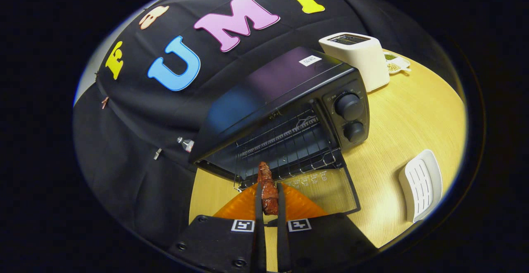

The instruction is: Open the toaster oven, put the food inside, and close the toaster oven door.

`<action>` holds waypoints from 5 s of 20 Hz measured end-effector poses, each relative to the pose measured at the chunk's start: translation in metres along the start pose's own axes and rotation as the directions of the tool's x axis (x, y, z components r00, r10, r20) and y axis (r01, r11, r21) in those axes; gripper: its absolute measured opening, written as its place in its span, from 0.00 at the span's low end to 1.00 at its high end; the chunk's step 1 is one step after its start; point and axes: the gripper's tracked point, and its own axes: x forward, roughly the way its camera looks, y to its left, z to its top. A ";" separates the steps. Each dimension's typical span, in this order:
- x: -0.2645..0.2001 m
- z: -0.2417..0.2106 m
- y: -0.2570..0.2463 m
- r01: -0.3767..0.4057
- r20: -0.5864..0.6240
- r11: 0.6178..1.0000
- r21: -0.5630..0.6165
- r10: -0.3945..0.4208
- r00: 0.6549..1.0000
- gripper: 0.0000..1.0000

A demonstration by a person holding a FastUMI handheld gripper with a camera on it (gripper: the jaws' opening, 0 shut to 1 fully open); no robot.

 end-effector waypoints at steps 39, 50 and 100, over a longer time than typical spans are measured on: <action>-0.093 0.091 0.020 0.181 0.317 0.910 -0.374 -0.058 0.947 0.98; -0.198 0.137 0.096 0.156 0.481 0.901 -0.405 0.065 0.875 0.97; -0.018 -0.008 0.032 0.253 0.152 0.853 -0.457 -0.205 0.967 0.99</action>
